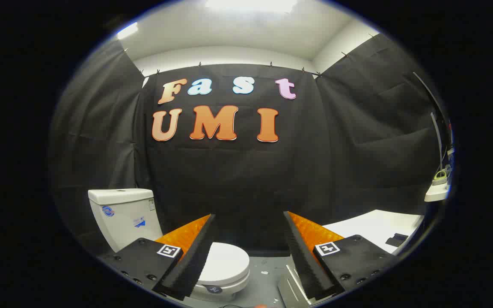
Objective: Open the toilet lid.
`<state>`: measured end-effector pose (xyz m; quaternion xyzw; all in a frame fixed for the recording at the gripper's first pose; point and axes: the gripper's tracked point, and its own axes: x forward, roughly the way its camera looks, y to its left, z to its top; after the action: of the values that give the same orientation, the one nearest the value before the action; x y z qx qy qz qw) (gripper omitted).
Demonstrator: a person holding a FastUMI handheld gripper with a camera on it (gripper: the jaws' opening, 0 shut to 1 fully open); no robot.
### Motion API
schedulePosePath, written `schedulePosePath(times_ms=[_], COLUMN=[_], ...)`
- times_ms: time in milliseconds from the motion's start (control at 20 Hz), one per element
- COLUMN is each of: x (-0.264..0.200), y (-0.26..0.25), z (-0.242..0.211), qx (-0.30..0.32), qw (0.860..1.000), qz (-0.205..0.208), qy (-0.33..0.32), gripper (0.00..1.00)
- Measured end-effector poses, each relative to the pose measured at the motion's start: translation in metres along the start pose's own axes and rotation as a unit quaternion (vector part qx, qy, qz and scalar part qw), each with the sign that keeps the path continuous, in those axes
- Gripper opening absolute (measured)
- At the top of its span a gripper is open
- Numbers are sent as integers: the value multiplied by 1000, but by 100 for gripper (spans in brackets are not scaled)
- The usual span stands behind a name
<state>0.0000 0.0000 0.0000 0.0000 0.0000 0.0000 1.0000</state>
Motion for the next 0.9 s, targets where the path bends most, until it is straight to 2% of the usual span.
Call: schedulePosePath(times_ms=[400,900], x=[-1,0], y=[-10,-3], z=[3,-1], qx=[5,-4], qw=[1000,1000], qz=[-12,-4], qy=[-2,4], gripper=[98,98])
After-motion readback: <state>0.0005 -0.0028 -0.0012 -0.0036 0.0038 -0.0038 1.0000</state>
